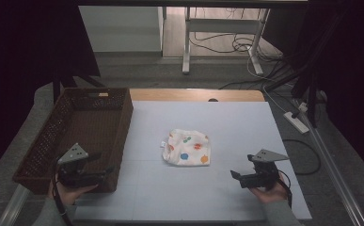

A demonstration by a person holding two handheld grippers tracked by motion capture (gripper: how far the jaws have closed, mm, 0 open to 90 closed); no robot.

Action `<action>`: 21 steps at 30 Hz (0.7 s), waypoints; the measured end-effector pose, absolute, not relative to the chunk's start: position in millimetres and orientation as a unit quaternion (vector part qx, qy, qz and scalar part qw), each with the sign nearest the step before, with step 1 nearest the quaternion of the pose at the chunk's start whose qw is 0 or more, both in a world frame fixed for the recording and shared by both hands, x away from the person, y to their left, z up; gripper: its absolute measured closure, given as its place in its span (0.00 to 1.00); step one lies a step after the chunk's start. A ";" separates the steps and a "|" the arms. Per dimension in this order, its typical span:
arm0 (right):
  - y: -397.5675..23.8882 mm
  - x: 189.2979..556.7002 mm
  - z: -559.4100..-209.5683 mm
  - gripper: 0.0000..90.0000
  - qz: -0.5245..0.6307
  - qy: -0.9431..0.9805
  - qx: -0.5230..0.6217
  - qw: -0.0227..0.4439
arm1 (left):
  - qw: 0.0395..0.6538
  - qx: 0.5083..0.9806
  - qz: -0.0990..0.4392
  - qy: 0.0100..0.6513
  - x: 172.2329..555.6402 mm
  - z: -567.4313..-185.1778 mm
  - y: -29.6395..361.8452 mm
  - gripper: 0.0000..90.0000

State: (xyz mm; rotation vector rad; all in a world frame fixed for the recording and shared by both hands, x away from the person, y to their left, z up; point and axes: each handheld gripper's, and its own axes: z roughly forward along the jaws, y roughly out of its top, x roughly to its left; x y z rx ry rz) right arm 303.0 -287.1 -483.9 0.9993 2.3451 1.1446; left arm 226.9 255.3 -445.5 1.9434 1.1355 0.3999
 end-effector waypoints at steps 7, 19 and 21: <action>-285.0 303.5 -485.1 0.08 0.401 0.828 0.352 0.173 | 0.416 0.771 0.161 0.455 225.2 -445.1 257.8 0.27; -284.1 302.1 -485.4 0.08 0.394 0.830 0.352 0.179 | 0.417 0.770 0.160 0.456 226.4 -444.9 257.8 0.27; -284.1 302.0 -485.5 0.08 0.394 0.830 0.352 0.179 | 0.417 0.770 0.160 0.456 226.4 -444.8 257.8 0.27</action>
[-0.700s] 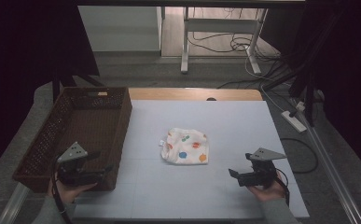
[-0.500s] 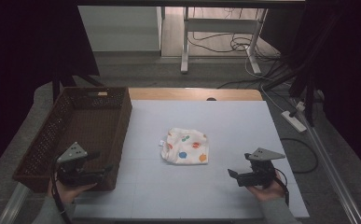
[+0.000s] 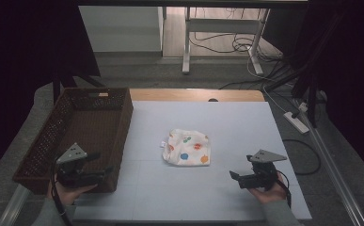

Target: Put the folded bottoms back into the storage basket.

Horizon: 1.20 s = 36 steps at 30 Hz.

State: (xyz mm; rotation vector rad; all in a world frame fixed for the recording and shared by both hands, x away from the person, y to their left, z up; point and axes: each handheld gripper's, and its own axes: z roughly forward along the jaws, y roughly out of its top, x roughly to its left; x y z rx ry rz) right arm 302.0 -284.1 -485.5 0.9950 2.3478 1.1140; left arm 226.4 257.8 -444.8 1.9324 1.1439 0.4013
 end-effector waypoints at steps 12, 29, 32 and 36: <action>-283.5 301.7 -485.9 0.08 0.394 0.831 0.350 0.180 | 0.422 0.769 0.160 0.454 225.6 -442.1 256.9 0.27; -283.2 302.3 -487.3 0.08 0.396 0.832 0.349 0.173 | 0.429 0.767 0.158 0.451 230.5 -435.7 247.9 0.27; -282.9 302.0 -487.6 0.08 0.398 0.831 0.348 0.174 | 0.431 0.766 0.157 0.450 231.8 -433.1 245.3 0.27; -282.2 301.1 -487.4 0.08 0.395 0.833 0.346 0.175 | 0.434 0.766 0.154 0.448 235.1 -430.5 240.1 0.27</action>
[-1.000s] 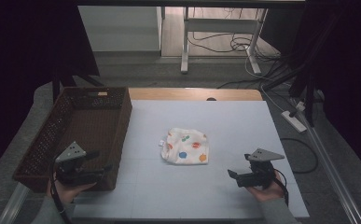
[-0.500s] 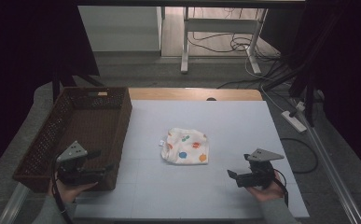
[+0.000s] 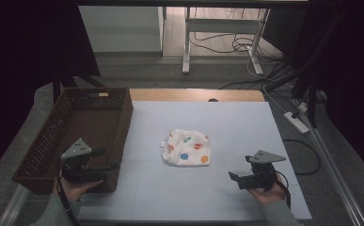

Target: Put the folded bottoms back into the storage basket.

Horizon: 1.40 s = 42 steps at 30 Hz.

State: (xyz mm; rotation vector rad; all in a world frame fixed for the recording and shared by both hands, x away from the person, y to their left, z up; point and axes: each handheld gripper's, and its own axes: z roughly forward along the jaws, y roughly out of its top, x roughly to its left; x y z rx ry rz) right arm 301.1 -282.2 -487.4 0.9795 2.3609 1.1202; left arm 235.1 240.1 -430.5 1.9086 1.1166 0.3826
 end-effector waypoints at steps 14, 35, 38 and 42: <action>-282.7 300.5 -488.1 0.08 0.397 0.832 0.346 0.175 | 0.438 0.779 0.141 0.427 249.3 -426.3 217.2 0.27; -282.9 299.6 -488.0 0.09 0.397 0.830 0.347 0.182 | 0.434 0.790 0.128 0.413 267.1 -427.0 193.8 0.27; -282.9 299.6 -488.1 0.09 0.396 0.830 0.347 0.182 | 0.435 0.791 0.127 0.411 269.0 -426.9 191.0 0.27; -282.6 299.6 -488.3 0.09 0.395 0.831 0.346 0.181 | 0.435 0.792 0.123 0.410 271.7 -427.5 187.4 0.27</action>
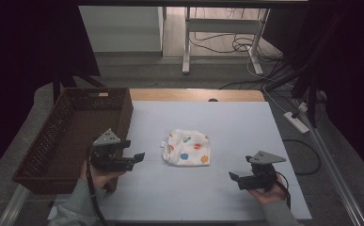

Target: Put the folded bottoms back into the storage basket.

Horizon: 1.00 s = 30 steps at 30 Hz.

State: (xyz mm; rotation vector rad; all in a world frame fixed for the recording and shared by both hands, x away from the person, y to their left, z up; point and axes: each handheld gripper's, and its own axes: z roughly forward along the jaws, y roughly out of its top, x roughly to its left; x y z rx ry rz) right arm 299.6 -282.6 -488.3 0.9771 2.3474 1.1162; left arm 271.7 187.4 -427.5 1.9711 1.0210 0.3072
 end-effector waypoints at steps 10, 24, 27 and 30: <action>-282.7 299.6 -488.7 0.09 0.395 0.831 0.346 0.182 | 0.438 0.795 0.119 0.402 278.1 -426.4 174.8 0.27; -282.5 299.7 -489.0 0.09 0.392 0.833 0.346 0.180 | 0.437 0.801 0.111 0.393 288.2 -426.1 155.1 0.27; -282.4 299.7 -489.1 0.09 0.391 0.833 0.346 0.179 | 0.437 0.802 0.108 0.392 290.9 -426.9 150.4 0.27; -282.4 299.7 -489.3 0.09 0.391 0.834 0.347 0.179 | 0.436 0.804 0.104 0.390 293.9 -428.2 145.8 0.27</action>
